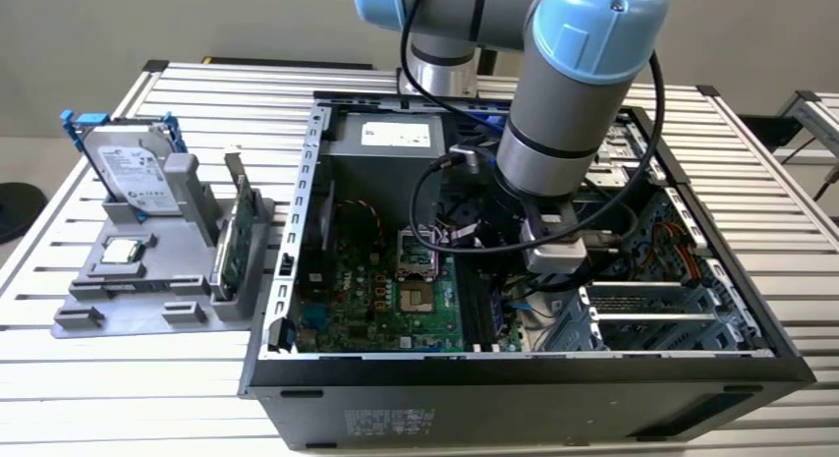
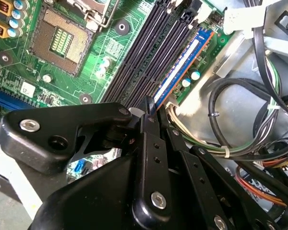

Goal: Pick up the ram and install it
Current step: 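Insert the ram into the slot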

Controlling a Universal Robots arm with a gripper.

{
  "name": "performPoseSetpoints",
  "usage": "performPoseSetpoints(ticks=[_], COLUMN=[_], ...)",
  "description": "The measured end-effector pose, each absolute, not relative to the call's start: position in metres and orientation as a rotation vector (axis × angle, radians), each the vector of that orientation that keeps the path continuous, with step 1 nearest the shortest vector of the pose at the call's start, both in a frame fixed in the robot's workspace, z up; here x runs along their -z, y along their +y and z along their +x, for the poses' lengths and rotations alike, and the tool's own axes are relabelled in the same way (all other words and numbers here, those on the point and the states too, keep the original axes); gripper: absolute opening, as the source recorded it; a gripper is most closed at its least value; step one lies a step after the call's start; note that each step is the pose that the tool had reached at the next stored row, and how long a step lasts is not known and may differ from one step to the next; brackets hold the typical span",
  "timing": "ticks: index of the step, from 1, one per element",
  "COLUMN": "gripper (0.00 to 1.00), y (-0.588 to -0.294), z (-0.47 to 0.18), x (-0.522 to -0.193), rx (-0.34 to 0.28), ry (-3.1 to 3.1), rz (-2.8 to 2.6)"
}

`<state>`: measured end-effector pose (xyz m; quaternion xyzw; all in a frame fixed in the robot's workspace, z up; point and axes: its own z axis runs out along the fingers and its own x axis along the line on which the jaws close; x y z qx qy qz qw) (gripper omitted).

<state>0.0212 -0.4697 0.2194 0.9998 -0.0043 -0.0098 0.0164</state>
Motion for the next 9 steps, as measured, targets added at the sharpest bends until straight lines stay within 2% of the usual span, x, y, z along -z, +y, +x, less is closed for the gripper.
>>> performPoseSetpoints(ticks=[9], gripper=[0.0], y=[-0.4706], z=[0.0207], x=[-0.2194], rx=[0.032], ry=[-0.011], rz=[3.109])
